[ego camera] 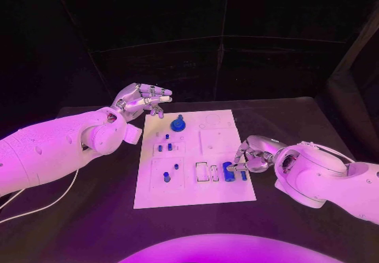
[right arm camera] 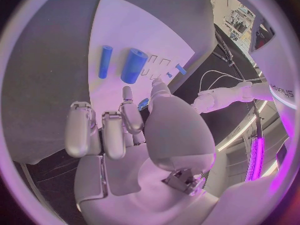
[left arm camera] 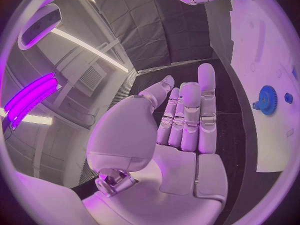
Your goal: Assemble the parts on the task board
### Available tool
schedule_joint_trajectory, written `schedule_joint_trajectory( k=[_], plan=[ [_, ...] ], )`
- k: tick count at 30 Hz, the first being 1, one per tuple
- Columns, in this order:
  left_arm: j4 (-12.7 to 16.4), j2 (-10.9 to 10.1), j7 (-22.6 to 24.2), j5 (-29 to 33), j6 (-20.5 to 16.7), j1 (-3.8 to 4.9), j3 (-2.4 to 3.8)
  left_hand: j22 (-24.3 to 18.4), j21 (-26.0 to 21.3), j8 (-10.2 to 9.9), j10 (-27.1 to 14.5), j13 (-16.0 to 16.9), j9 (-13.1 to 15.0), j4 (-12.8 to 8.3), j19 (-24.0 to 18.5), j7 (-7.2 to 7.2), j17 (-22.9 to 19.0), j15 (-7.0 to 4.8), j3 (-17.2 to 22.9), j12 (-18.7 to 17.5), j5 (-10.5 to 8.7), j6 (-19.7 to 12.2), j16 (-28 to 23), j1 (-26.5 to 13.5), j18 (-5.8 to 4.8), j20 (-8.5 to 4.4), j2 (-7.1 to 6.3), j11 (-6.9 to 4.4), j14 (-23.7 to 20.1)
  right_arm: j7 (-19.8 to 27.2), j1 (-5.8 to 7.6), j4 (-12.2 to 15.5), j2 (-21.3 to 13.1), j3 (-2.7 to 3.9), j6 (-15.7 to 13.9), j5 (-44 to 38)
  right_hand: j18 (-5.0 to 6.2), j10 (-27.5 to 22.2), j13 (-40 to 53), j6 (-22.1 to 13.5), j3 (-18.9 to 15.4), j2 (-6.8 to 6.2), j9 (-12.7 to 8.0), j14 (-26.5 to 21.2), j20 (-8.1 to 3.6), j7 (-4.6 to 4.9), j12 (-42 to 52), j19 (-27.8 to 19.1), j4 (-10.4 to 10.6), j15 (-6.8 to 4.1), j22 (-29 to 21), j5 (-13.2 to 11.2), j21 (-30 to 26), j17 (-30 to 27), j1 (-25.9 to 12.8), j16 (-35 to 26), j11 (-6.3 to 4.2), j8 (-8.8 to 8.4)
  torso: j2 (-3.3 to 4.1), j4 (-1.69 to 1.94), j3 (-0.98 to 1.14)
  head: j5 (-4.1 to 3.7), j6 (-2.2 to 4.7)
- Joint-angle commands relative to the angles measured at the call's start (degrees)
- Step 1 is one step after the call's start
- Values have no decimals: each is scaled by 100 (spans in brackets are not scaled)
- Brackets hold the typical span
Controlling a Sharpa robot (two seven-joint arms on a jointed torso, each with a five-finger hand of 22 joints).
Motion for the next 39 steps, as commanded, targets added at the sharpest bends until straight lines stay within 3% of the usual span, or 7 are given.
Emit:
schedule_joint_trajectory(
  k=[1,6,22,32,36,39],
  plan=[
    [17,-11,42,29,54,9,5,-8,-24,24,-28,7,-1,14,-18,-4,-5,-1,-33,19,25,-47,-28,31,75,26,28,-7,-23,-394,-21,14,44,0,89,-302,-86,25,29,-45,-104,7,38,343,6,-3,19,28,9,22,319,-6,36,141,-151,22,-5,72,1,-7,-2,-7,-4],
    [22,-16,42,29,58,9,5,-8,-24,24,-28,7,-1,14,-18,-4,-5,-1,-33,19,25,-47,-28,31,75,26,28,-7,-23,-452,-63,-50,148,-6,174,-365,-88,24,60,-79,-197,31,98,347,4,-12,19,38,15,19,333,1,43,172,-336,34,-11,172,6,1,1,-22,-8],
    [21,-15,39,29,70,8,4,-8,-24,24,-28,7,-1,14,-18,-4,-5,-1,-33,19,25,-47,-28,31,75,26,28,-7,-23,-487,-298,-449,552,-7,390,-460,-87,20,82,-125,-189,102,141,349,1,-14,14,34,-5,16,330,42,38,194,-304,42,-14,242,5,7,-2,14,-41],
    [19,-18,12,29,85,8,3,-16,-34,28,-42,7,-1,17,-21,-2,-11,0,-54,33,25,-56,-27,24,75,27,17,-4,-34,-537,-372,-552,684,-7,272,-628,-87,33,131,-181,-189,159,197,350,-1,-18,32,32,-27,14,332,131,36,208,-141,45,-18,333,1,0,-7,30,-45],
    [21,-19,10,29,86,8,3,-16,-34,28,-42,7,-1,17,-21,-2,-11,0,-54,33,25,-56,-27,24,75,27,17,-4,-34,-557,-380,-551,687,-7,172,-650,-91,50,168,-188,-154,282,241,354,-7,-29,47,48,-68,5,352,330,48,235,55,55,-29,411,-1,2,-6,37,-49],
    [22,-21,10,29,87,8,2,-16,-34,28,-42,7,-1,17,-21,-2,-11,0,-54,33,25,-56,-27,24,75,27,17,-4,-34,-558,-384,-527,670,-7,36,-661,-96,66,205,-198,-126,397,280,358,-17,-37,60,62,-115,-5,371,663,60,259,246,63,-39,477,-1,2,-7,38,-46]
  ],
)
